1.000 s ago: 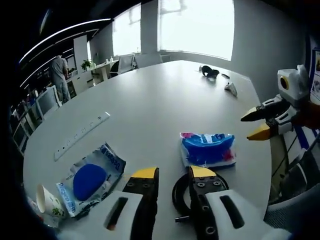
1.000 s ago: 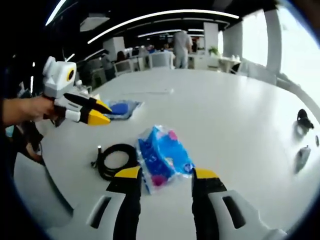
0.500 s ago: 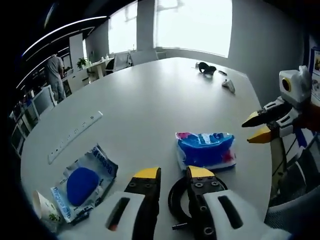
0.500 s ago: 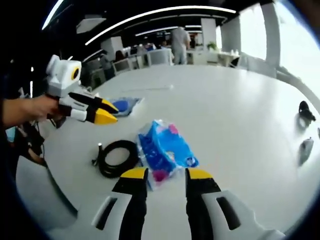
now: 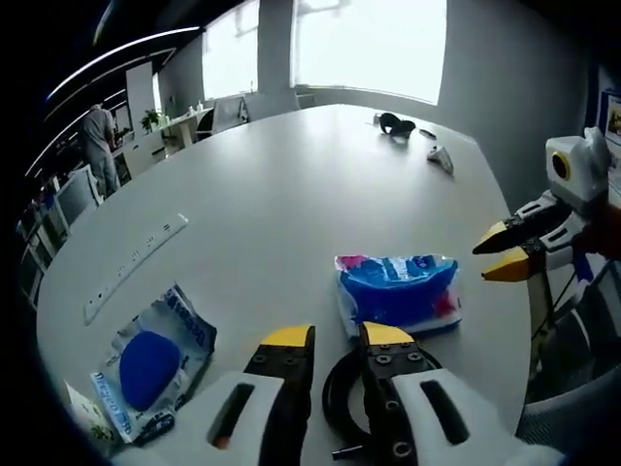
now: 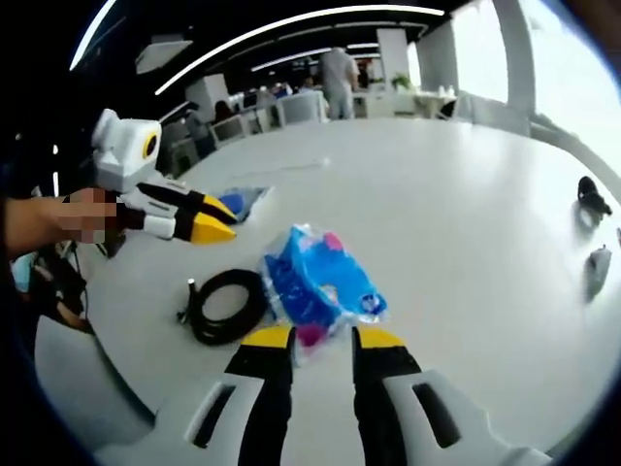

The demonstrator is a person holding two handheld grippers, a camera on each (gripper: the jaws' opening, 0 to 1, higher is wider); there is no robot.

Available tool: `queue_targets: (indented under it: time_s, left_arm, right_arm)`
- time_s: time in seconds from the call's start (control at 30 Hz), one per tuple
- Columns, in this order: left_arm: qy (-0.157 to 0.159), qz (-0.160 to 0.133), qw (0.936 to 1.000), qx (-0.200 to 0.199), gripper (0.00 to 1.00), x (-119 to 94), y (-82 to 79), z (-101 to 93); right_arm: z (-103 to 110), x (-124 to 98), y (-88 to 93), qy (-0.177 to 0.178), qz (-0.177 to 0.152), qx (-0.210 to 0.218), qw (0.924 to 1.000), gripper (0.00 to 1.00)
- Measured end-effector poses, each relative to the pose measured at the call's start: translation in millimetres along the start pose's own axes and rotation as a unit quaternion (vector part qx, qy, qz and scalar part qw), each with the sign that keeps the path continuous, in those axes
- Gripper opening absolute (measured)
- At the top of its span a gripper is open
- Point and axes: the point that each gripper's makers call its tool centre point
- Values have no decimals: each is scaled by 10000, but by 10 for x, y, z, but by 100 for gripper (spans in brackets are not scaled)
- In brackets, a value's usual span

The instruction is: Arrange the tabletop items into an orderly group along one side of the table until the central work area is clear of visible clutter.

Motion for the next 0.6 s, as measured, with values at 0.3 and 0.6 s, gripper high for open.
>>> queue_targets:
  time_s: [0.3, 0.6]
  left_arm:
    - [63, 68, 10000, 17, 16, 101, -24, -13]
    - [142, 146, 9998, 27, 14, 221, -51, -40]
  right_arm:
    - [-3, 59, 64, 4, 61, 115, 9999, 18]
    - [-18, 111, 97, 2, 125, 203, 9997, 16]
Point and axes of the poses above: the point that each gripper's makers call its tool centre point, and the gripper's own axes: x roughly forward along the fingers, z roughly to its left, y roughly out of its underside, and after that the axes turned 11 degrees about z, right-handed
